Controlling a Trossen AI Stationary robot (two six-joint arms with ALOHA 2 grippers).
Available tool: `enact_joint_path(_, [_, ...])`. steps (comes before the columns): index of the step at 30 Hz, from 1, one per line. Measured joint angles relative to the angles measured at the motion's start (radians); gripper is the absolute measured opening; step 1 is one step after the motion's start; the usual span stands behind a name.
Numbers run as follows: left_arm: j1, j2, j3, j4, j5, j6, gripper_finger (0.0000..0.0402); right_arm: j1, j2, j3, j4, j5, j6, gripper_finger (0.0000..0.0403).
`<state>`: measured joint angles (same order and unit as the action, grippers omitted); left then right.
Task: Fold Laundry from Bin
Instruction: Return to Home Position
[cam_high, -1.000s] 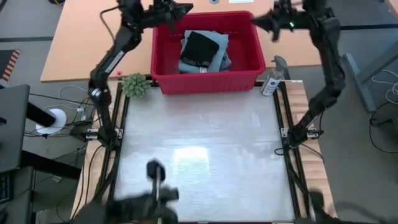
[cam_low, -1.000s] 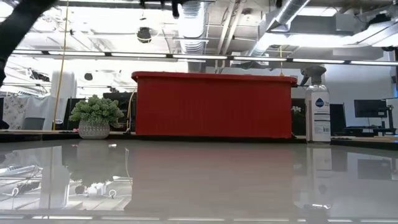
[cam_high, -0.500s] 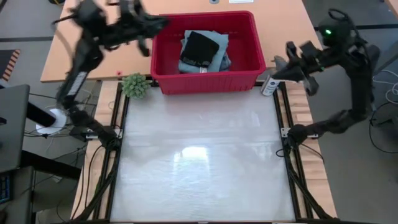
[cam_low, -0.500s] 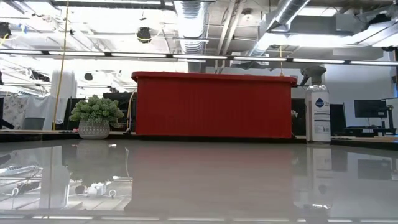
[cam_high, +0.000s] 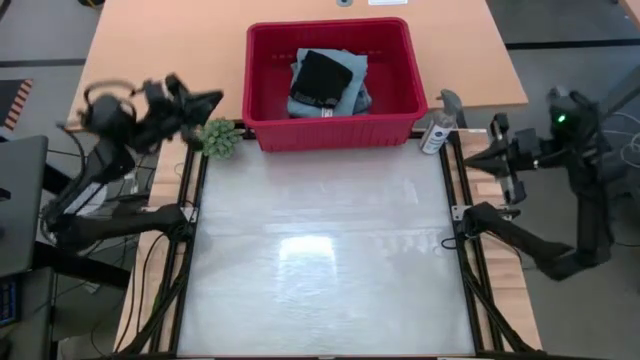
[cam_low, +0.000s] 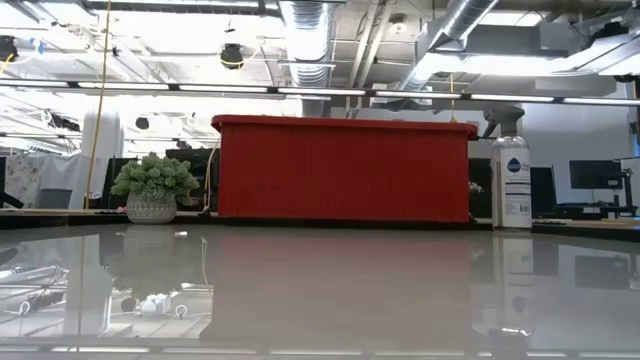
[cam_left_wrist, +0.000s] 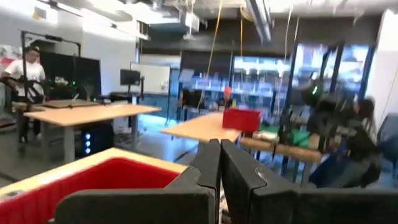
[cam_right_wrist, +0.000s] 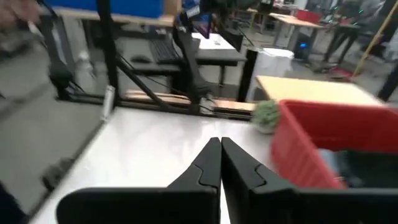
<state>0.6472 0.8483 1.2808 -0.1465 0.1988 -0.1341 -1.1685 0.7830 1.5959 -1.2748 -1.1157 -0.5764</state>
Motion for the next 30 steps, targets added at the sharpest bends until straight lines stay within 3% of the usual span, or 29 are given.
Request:
enact_joint_path(3, [-0.019,-0.134,-0.189,0.086,-0.027,-0.071,0.0000,-0.043,-0.088,-0.167,0.064,-0.092,0.078,0.0029])
enact_joint_path(8, [-0.079,-0.317,-0.446,0.183,-0.205,-0.143,0.0000,-0.102,-0.224,-0.447,0.175,-0.207,0.262,0.0026])
enact_joint_path(12, [-0.166,-0.400,-0.621,0.285,-0.274,-0.217,0.0000,-0.181,-0.346,-0.615,0.246,-0.272,0.361,0.0028])
enact_joint_path(21, [-0.483,-0.337,-0.899,0.583,-0.533,-0.184,0.0000,-0.373,-0.676,-0.835,0.262,-0.424,0.491,0.0030])
enact_joint_path(25, [-0.606,-0.281,-0.935,0.607,-0.652,-0.143,0.0000,-0.345,-0.684,-0.888,0.227,-0.429,0.521,0.0030])
enact_joint_path(30, [-0.705,-0.278,-1.016,0.658,-0.716,-0.157,0.0000,-0.363,-0.626,-0.943,0.083,-0.454,0.262,0.0029])
